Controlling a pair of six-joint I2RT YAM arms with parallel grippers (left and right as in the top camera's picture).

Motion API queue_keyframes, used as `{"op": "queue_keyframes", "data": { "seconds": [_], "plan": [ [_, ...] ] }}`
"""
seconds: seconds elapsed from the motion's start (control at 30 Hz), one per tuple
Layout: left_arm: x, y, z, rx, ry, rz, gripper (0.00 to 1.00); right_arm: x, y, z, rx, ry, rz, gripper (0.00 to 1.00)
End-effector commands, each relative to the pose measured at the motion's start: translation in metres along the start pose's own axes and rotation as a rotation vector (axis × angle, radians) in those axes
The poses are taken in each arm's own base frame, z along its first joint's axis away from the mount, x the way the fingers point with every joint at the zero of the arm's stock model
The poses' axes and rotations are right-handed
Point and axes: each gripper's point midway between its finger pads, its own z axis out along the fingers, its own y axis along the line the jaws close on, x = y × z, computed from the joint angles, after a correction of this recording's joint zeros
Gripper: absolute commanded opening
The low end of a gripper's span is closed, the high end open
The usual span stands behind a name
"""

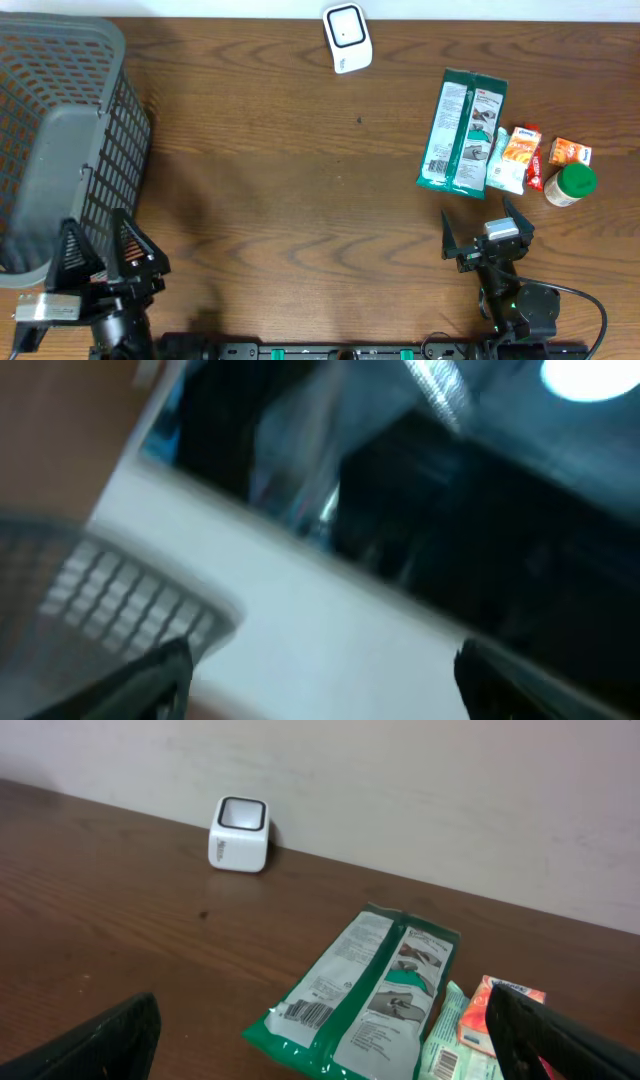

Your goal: Scan the item barcode

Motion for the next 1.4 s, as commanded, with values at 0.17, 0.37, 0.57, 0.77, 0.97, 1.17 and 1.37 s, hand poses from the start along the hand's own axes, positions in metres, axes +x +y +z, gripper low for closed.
{"op": "queue_keyframes", "data": {
  "seconds": [0.17,0.37,0.57,0.77,0.97,1.17,1.37],
  "plan": [
    [0.038,0.000,0.010,0.145,-0.092,-0.030,0.85,0.001,0.000,0.000,-0.002,0.002,0.018,0.99],
    [0.112,0.037,0.012,0.070,0.053,-0.002,0.85,0.001,0.000,0.000,-0.002,0.002,0.018,0.99],
    [0.146,0.056,0.008,0.033,0.125,0.012,0.85,0.001,0.000,0.000,-0.002,0.002,0.018,0.99],
    [0.183,0.077,0.000,-0.047,0.281,0.049,0.85,0.000,0.000,0.000,-0.002,0.001,0.018,0.99],
    [0.222,0.101,-0.018,-0.117,0.463,0.174,0.85,0.000,0.000,0.000,-0.002,0.001,0.018,0.99],
    [0.239,0.112,-0.029,-0.139,0.557,0.250,0.85,0.000,0.000,0.000,-0.002,0.001,0.018,0.99],
    [0.240,0.113,-0.029,-0.140,0.559,0.251,0.85,0.000,0.000,0.000,-0.002,0.001,0.018,0.99]
  ]
}}
